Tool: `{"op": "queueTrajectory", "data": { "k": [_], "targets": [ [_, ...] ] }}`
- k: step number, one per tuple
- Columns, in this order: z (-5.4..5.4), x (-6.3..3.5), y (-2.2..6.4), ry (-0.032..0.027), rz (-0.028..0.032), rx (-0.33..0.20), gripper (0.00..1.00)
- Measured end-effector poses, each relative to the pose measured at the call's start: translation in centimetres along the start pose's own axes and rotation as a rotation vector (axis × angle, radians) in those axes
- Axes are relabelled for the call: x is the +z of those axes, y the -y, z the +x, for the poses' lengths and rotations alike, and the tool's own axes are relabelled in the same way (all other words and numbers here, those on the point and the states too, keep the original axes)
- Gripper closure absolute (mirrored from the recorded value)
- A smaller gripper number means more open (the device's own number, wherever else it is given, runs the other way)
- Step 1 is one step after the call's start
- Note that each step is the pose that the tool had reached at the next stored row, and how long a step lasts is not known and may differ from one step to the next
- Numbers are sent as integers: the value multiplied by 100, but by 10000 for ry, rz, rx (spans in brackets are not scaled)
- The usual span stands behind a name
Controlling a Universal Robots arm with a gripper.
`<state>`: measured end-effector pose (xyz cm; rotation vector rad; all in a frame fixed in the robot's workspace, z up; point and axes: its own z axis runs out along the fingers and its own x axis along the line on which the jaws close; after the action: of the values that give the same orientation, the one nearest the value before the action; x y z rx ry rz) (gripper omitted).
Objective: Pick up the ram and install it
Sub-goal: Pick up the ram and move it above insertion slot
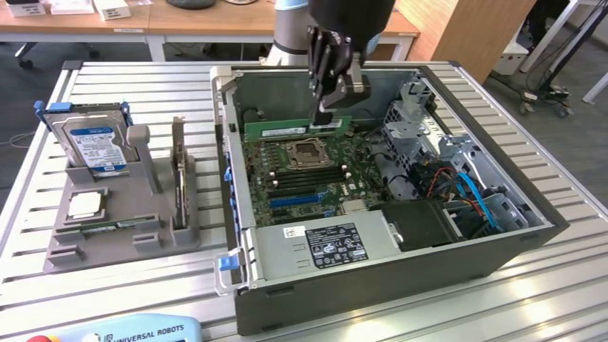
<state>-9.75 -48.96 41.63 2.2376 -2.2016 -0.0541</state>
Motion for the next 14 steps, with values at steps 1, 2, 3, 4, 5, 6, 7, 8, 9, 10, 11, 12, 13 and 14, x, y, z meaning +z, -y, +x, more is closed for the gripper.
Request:
{"op": "queueTrajectory", "data": {
  "k": [1,2,3,4,5,6,7,8,9,10,11,12,13,14],
  "targets": [
    [1,-1,32,0,0,0,89],
    [1,-1,64,0,0,0,89],
    [1,-2,95,0,0,1,89],
    [2,-3,126,0,0,1,89],
    [3,-3,158,-1,0,0,89],
    [3,-4,192,0,-1,0,89],
    [4,-5,224,0,-1,0,89],
    [4,-5,257,0,0,1,89],
    [5,-6,290,0,0,1,89],
    [5,-6,323,0,0,0,89],
    [6,-7,356,0,0,0,89],
    [6,-7,390,0,0,0,89],
    [7,-8,421,0,0,1,89],
    [7,-8,452,1,0,1,89]
  ]
}}
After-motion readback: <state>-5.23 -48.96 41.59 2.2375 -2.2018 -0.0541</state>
